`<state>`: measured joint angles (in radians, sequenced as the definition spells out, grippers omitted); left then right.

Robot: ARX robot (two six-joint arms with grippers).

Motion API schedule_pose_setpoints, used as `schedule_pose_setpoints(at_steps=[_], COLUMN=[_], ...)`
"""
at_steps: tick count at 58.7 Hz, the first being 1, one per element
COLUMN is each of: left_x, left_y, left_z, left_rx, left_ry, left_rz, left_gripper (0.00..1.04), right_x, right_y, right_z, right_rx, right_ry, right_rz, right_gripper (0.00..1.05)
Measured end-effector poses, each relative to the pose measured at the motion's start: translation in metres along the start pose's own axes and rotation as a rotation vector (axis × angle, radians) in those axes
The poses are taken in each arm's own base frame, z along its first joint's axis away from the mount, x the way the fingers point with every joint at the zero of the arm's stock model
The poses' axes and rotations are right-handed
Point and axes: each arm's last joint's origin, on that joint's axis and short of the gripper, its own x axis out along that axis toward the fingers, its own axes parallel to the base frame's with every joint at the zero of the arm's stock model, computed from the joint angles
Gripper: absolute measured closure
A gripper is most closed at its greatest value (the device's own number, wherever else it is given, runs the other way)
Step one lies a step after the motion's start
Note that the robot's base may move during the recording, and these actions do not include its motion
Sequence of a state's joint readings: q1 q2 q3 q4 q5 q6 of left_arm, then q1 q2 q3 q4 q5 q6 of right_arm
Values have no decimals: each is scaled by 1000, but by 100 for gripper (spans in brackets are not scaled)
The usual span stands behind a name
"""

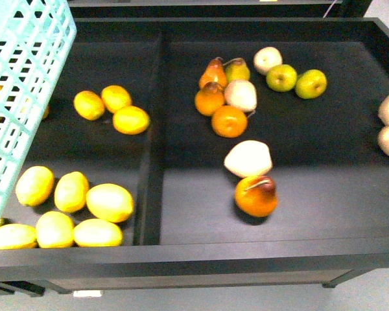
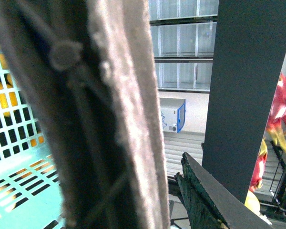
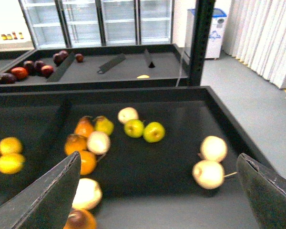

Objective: Pick lemon and mango into basket

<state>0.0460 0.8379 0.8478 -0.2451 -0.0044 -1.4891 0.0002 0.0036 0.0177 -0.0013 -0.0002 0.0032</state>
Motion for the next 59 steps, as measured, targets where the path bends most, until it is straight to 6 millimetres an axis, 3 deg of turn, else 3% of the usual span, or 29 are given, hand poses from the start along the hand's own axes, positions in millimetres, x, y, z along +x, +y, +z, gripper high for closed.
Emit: schedule_pose_setpoints(at_steps=[59], left_x=[0], left_y=[0], left_z=[0], left_rx=[1], left_ry=[0], left_rz=[0], left_gripper=[77], right_x=[0], right_y=[0], right_z=[0], right_rx=[0], right_ry=[0], right_rz=[-3], right_gripper=[9])
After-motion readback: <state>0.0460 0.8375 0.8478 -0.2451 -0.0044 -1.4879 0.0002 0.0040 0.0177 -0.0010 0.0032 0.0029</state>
